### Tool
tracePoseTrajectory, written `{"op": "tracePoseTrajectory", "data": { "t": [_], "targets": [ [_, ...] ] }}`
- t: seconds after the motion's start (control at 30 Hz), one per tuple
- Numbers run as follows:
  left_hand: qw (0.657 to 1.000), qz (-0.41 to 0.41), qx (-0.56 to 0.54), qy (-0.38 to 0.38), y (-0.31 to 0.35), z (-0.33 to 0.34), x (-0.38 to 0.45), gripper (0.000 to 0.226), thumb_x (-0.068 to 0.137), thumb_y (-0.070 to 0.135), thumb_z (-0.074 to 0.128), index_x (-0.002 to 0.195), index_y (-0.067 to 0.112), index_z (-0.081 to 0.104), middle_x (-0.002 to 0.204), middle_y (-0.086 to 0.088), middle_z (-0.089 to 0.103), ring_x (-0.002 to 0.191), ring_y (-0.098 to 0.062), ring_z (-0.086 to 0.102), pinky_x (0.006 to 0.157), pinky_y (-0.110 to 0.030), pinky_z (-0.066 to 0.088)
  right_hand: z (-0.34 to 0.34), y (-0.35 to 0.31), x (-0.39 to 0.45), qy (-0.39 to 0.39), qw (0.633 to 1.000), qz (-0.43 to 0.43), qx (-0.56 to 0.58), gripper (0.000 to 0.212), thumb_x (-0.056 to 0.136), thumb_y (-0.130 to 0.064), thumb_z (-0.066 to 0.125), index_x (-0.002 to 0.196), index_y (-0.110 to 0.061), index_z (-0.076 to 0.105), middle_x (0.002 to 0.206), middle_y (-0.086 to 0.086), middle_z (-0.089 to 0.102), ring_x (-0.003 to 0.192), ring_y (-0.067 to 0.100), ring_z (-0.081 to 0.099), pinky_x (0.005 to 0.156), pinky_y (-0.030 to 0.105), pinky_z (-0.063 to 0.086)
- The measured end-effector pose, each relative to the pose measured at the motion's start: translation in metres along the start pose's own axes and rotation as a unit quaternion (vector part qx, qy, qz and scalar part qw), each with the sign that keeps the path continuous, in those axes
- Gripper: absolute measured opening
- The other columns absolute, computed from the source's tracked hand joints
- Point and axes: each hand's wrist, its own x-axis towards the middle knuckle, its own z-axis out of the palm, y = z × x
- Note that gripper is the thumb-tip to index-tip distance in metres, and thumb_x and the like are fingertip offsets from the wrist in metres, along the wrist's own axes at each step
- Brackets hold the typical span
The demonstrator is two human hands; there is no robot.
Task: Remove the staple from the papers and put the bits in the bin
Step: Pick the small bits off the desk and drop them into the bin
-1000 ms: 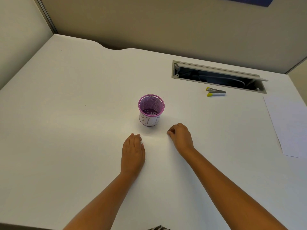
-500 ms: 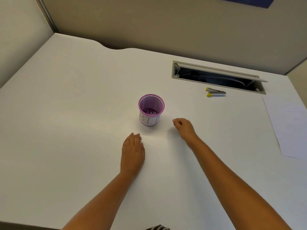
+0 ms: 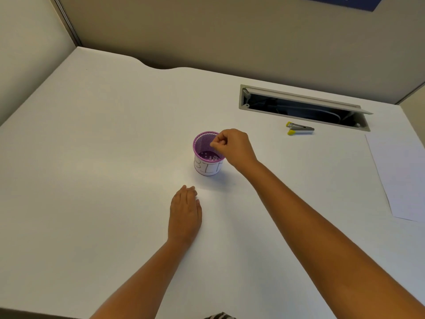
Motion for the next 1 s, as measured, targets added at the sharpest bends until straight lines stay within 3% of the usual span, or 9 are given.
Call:
{"op": "tracePoseTrajectory", "data": {
  "t": [0.1, 0.27, 0.37, 0.47, 0.63, 0.77, 0.9, 1.0],
  "targets": [
    [1.000, -0.004, -0.008, -0.003, -0.001, 0.000, 0.000, 0.040, 0.088, 0.019, 0.031, 0.107, -0.004, 0.058, 0.107, -0.020, 0.065, 0.107, -0.038, 0.059, 0.092, -0.048, 0.045, 0.002, 0.002, 0.001, -0.009, 1.000, 0.012, -0.019, 0.014, 0.083, -0.020, 0.068, 0.087, -0.007, 0.070, 0.073, 0.003, 0.059, 0.067, 0.014, 0.054, 0.069, 0.024, 0.044],
    [0.999, -0.016, -0.049, -0.010, -0.003, 0.001, 0.001, 0.042, 0.086, 0.019, 0.031, 0.112, -0.003, 0.056, 0.111, -0.020, 0.063, 0.111, -0.038, 0.057, 0.095, -0.046, 0.043, -0.002, 0.006, -0.001, -0.031, 0.997, -0.017, -0.065, 0.027, 0.095, -0.018, 0.047, 0.112, -0.008, 0.067, 0.109, 0.013, 0.063, 0.092, 0.022, 0.058, 0.076, 0.023, 0.039],
    [0.994, -0.045, -0.100, 0.005, -0.004, -0.002, 0.000, 0.042, 0.085, 0.015, 0.036, 0.120, -0.001, 0.051, 0.122, -0.019, 0.057, 0.117, -0.035, 0.051, 0.101, -0.042, 0.038, -0.006, 0.016, -0.011, 0.027, 0.999, 0.023, 0.038, 0.033, 0.097, -0.010, 0.036, 0.123, -0.010, 0.057, 0.123, 0.012, 0.055, 0.110, 0.022, 0.054, 0.092, 0.022, 0.038],
    [0.981, -0.075, -0.178, 0.011, -0.001, -0.007, 0.008, 0.049, 0.089, 0.003, 0.040, 0.137, 0.006, 0.036, 0.142, -0.010, 0.042, 0.130, -0.024, 0.038, 0.107, -0.027, 0.023, 0.005, 0.037, -0.023, 0.077, 0.977, 0.115, 0.164, 0.039, 0.094, 0.000, 0.031, 0.126, -0.009, 0.051, 0.123, 0.013, 0.056, 0.111, 0.025, 0.057, 0.091, 0.024, 0.040],
    [0.941, -0.092, -0.317, -0.074, 0.013, -0.012, 0.042, 0.065, 0.092, -0.006, 0.035, 0.146, 0.016, 0.007, 0.155, -0.002, 0.011, 0.142, -0.017, 0.015, 0.116, -0.033, 0.014, 0.035, 0.051, -0.043, -0.016, 0.963, 0.164, 0.216, 0.049, 0.093, 0.005, 0.031, 0.138, -0.015, 0.036, 0.143, 0.007, 0.044, 0.126, 0.022, 0.048, 0.100, 0.026, 0.036],
    [0.926, -0.052, -0.364, -0.079, 0.020, -0.008, 0.067, 0.067, 0.090, -0.004, 0.037, 0.147, 0.016, 0.008, 0.155, -0.003, 0.014, 0.141, -0.016, 0.016, 0.115, -0.034, 0.018, 0.048, 0.044, -0.045, -0.035, 0.948, 0.147, 0.281, 0.060, 0.092, 0.007, 0.033, 0.143, -0.024, 0.027, 0.150, 0.000, 0.034, 0.134, 0.018, 0.039, 0.108, 0.030, 0.034],
    [0.919, -0.039, -0.385, -0.075, 0.026, -0.009, 0.084, 0.065, 0.092, -0.007, 0.037, 0.146, 0.015, 0.010, 0.154, -0.002, 0.016, 0.139, -0.011, 0.018, 0.107, -0.016, 0.018, 0.045, 0.040, -0.032, -0.013, 0.941, 0.135, 0.309, 0.062, 0.093, 0.008, 0.032, 0.143, -0.027, 0.024, 0.152, -0.002, 0.028, 0.137, 0.017, 0.033, 0.109, 0.030, 0.033],
    [0.911, -0.019, -0.407, -0.060, 0.030, -0.009, 0.106, 0.062, 0.090, 0.011, 0.039, 0.146, 0.014, 0.011, 0.151, 0.003, 0.019, 0.136, -0.008, 0.021, 0.102, -0.007, 0.021, 0.039, 0.035, -0.010, -0.008, 0.944, 0.123, 0.306, 0.057, 0.095, 0.002, 0.033, 0.144, -0.025, 0.022, 0.152, 0.000, 0.027, 0.137, 0.019, 0.032, 0.109, 0.032, 0.032]
  ]
}}
